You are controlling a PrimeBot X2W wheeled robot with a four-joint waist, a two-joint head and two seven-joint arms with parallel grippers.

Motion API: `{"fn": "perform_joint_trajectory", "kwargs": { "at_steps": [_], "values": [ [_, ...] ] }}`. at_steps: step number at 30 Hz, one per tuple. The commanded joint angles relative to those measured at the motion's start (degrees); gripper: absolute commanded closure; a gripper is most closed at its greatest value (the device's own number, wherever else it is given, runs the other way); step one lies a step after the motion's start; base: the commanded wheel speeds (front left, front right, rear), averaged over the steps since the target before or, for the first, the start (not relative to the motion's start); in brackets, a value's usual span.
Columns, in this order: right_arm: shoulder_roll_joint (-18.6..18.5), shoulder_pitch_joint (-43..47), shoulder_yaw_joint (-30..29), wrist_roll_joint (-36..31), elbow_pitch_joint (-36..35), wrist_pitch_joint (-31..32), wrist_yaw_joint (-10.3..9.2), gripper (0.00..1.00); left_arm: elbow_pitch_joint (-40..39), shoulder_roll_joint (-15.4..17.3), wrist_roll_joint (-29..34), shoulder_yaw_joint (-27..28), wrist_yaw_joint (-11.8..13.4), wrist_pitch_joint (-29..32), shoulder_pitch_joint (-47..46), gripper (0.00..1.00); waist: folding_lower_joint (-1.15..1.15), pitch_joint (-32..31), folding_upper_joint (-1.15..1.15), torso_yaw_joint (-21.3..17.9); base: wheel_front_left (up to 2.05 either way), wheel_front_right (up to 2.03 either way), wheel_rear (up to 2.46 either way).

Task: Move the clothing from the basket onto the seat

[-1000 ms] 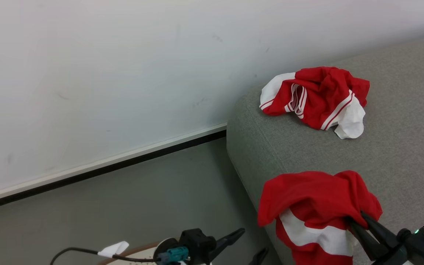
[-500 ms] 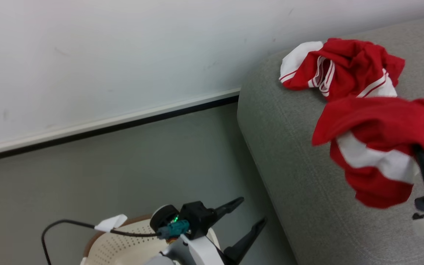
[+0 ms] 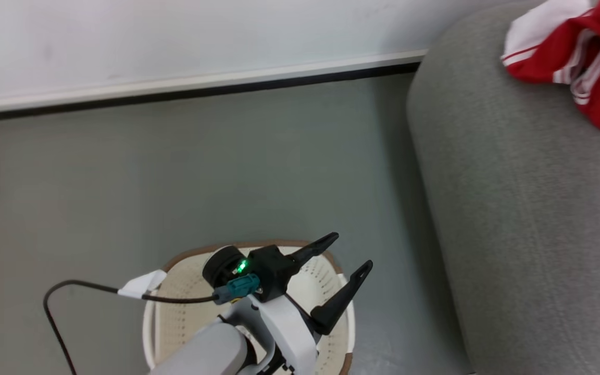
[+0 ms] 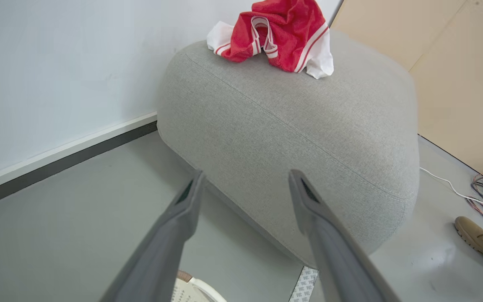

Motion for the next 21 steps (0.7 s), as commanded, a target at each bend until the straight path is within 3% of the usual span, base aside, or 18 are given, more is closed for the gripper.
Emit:
{"fn": "perform_joint_trajectory", "kwargs": {
  "at_steps": [1,9,14,21],
  "values": [
    [-0.91,-1.58,-0.73,-0.11,1.17,0.22,-0.17,1.0,0.08,0.18,0.66,0.18,0.02,-0.16,-0.85,0.0,-0.01,2.23,0.0,2.36,0.0,0.0,0.0],
    [-4.85,-11.17,-8.22,-2.61,15.57,1.44,-0.17,1.0,-0.45,-0.81,0.45,0.87,1.17,-1.61,-1.76,0.0,-0.01,7.33,0.0,5.9,0.0,0.0,0.0],
    [-1.73,-11.9,-16.03,-6.25,24.78,0.9,-0.17,1.0,-0.77,-0.79,0.86,1.09,1.68,-2.06,-2.4,0.0,-0.01,9.83,0.0,6.98,0.0,0.0,0.0],
    [2.43,-9.37,-21.87,-10.1,35.74,-3.16,-0.17,1.0,-0.02,-1.01,-0.03,1.92,2.95,-3.11,-1.55,0.0,-0.01,9.54,0.0,7.13,0.0,0.0,0.0]
  ]
}}
